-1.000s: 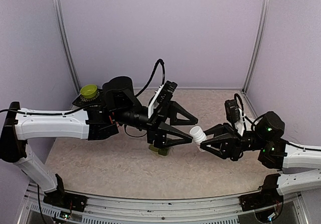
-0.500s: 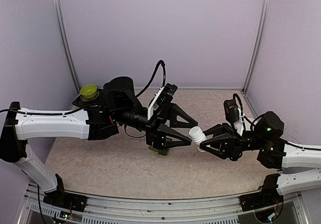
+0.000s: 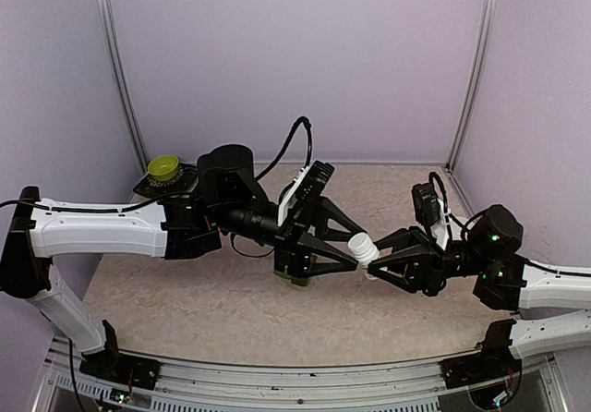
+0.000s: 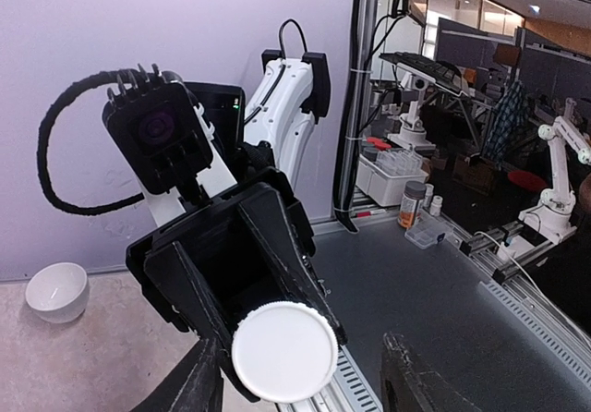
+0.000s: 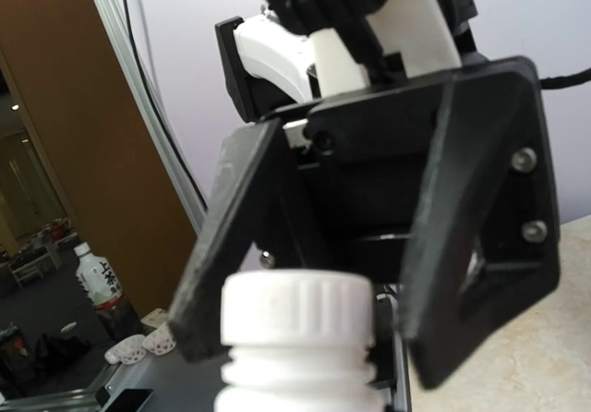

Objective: Sort the pills into containers
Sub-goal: Unscrew the lid of the pill bottle from the pill bottle.

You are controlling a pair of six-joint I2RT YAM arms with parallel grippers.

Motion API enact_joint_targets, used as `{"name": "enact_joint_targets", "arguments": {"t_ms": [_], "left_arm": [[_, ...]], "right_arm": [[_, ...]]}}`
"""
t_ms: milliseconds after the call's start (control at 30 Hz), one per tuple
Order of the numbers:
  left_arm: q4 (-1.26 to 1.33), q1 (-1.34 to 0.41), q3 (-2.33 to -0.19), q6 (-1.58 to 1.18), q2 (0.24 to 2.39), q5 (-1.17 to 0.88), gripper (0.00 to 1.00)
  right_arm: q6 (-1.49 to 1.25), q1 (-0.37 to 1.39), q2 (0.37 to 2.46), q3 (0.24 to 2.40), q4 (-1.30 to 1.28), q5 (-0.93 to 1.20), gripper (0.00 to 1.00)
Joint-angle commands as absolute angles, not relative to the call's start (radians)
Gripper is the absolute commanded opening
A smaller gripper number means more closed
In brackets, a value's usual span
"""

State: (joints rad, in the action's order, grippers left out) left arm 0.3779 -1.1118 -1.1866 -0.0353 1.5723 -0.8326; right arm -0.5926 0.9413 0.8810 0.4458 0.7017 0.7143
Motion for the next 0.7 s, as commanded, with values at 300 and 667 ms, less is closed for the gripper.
{"name": "enact_joint_targets", "arguments": {"t_ms": [300, 667], "left_arm": [[0.457, -1.111, -1.166, -0.041, 1.541, -0.797, 0.59], [0.456, -1.111, -1.172, -0.045, 1.549, -0.808, 0.49]], "right_arm": [[-0.584, 0.938, 0.879, 0.433, 0.716, 0.715, 0.00], [-0.584, 0.938, 0.877, 0.429, 0.717, 0.715, 0.00]]}}
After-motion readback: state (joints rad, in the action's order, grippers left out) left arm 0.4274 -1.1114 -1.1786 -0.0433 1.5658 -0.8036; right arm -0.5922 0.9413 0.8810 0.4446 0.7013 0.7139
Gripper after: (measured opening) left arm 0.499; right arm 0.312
